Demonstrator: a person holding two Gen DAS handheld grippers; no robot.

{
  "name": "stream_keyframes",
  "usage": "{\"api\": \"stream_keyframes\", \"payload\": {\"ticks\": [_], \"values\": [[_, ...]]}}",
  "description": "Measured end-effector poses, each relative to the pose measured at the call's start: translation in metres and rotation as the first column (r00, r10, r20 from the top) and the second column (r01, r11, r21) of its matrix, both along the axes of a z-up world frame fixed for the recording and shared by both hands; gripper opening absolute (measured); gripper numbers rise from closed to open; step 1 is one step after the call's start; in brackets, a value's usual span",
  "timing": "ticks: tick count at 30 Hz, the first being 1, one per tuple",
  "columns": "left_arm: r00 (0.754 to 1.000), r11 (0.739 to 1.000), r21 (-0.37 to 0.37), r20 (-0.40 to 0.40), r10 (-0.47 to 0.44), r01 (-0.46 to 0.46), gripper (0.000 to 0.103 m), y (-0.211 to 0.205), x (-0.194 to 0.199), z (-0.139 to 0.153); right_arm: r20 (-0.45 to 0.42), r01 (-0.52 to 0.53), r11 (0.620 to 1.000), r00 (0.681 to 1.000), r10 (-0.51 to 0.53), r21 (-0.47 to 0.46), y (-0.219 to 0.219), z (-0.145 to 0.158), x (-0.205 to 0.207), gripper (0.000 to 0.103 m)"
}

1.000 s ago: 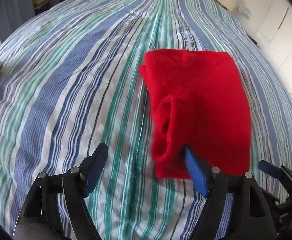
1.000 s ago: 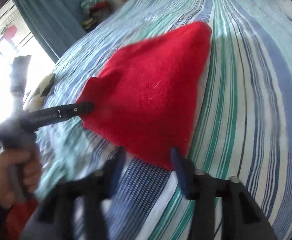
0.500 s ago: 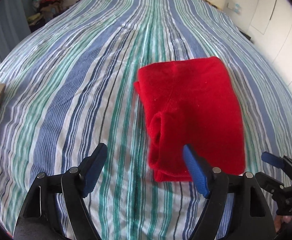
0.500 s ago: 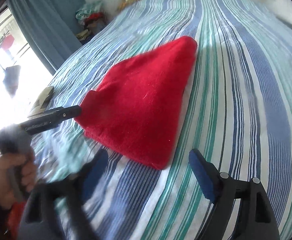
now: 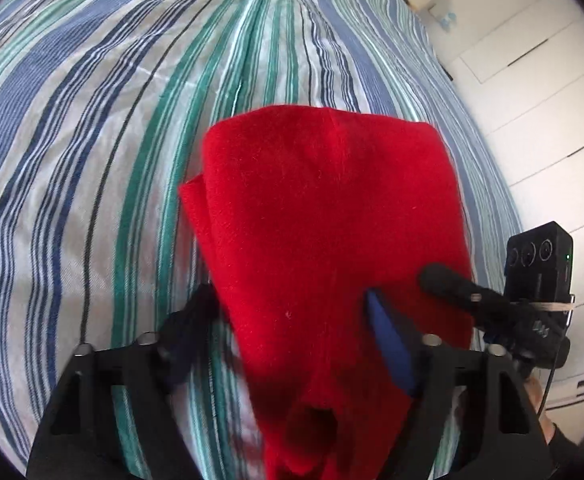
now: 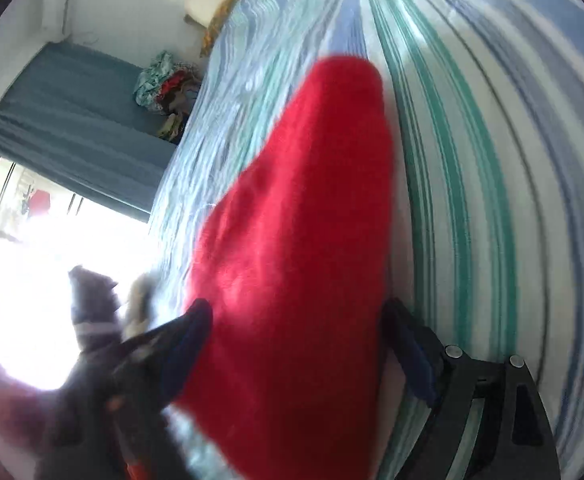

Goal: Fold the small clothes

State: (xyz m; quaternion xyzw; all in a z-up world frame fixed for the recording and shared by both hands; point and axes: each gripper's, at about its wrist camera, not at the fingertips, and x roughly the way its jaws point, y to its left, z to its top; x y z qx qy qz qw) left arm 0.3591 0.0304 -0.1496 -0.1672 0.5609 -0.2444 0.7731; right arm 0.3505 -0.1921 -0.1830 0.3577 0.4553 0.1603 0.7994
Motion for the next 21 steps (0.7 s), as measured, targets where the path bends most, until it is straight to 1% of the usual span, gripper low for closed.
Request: {"api": "stream_keyframes", "payload": {"ticks": [1,2,3,4,7,9,10,11,12,13,14,15,16,17,18,19,20,21], "values": [[1.000,0.999,-0.031,-0.012,-0.010,0.009,0.023,-0.003,0.001,0.000,0.017,0.003,0.999,1.000,-0.003,-0.032,0.006,-0.001,0.004,0.062],[1.000,1.000,-0.030,-0.006,0.003,-0.004,0.023,-0.004,0.000,0.006,0.023,0.004,0.996,1.000,-0.002,-0.091,0.013,0.001,0.006,0.039],[1.000,0.999,-0.034,0.026,0.005,-0.004,0.021,-0.003,-0.003,0.016,0.029,0.004,0.991,1.000,0.000,-0.137,0.019,0.008,0.007,0.037],[0.998,0.999,-0.047,0.061,0.000,0.003,0.021,-0.002,-0.008,0.028,0.054,0.005,0.985,0.999,0.004,-0.172,0.024,0.020,0.004,0.035],[0.986,0.997,-0.075,0.164,0.006,0.006,0.021,0.006,-0.024,0.069,0.177,-0.022,0.969,0.982,0.067,-0.247,0.036,0.067,-0.011,0.034],[0.975,0.997,-0.082,0.222,0.014,0.004,0.021,0.008,-0.029,0.093,0.252,-0.037,0.963,0.962,0.107,-0.266,0.042,0.100,-0.019,0.034],[0.972,0.997,-0.078,0.233,0.019,0.000,0.024,0.010,-0.028,0.100,0.279,-0.041,0.960,0.953,0.121,-0.277,0.042,0.113,-0.021,0.034],[0.972,0.998,-0.056,0.236,0.020,-0.006,0.029,0.008,-0.025,0.102,0.293,-0.043,0.958,0.947,0.129,-0.283,0.043,0.123,-0.020,0.034],[0.972,1.000,-0.007,0.233,0.019,-0.018,0.042,0.004,-0.022,0.099,0.288,-0.043,0.958,0.949,0.128,-0.285,0.043,0.128,-0.017,0.035],[0.973,0.998,0.057,0.231,0.014,-0.028,0.059,0.003,-0.020,0.095,0.267,-0.042,0.958,0.956,0.121,-0.285,0.041,0.128,-0.012,0.037],[0.972,0.989,0.140,0.235,0.013,-0.047,0.063,0.000,-0.021,0.089,0.229,-0.037,0.955,0.967,0.109,-0.296,0.038,0.125,-0.006,0.048],[0.968,0.970,0.232,0.252,0.009,-0.070,0.063,-0.002,-0.026,0.084,0.188,-0.016,0.942,0.979,0.084,-0.335,0.036,0.122,-0.002,0.070],[0.960,0.948,0.307,0.281,-0.005,-0.085,0.064,0.001,-0.037,0.082,0.159,0.021,0.919,0.986,0.045,-0.393,0.032,0.119,-0.003,0.082],[0.946,0.924,0.368,0.323,-0.022,-0.104,0.066,0.001,-0.051,0.084,0.147,0.054,0.897,0.989,0.012,-0.440,0.030,0.120,-0.008,0.094],[0.931,0.906,0.406,0.364,-0.036,-0.123,0.073,0.006,-0.069,0.087,0.147,0.077,0.880,0.989,-0.008,-0.469,0.027,0.121,-0.020,0.094],[0.914,0.887,0.436,0.404,-0.042,-0.152,0.088,0.006,-0.086,0.093,0.148,0.087,0.864,0.989,-0.015,-0.496,0.028,0.123,-0.035,0.094],[0.895,0.870,0.456,0.444,-0.039,-0.188,0.095,0.008,-0.104,0.101,0.141,0.091,0.839,0.990,-0.018,-0.537,0.030,0.126,-0.049,0.095],[0.877,0.858,0.460,0.480,-0.025,-0.228,0.101,0.011,-0.121,0.111,0.130,0.090,0.805,0.991,-0.017,-0.586,0.032,0.129,-0.064,0.099]]}}
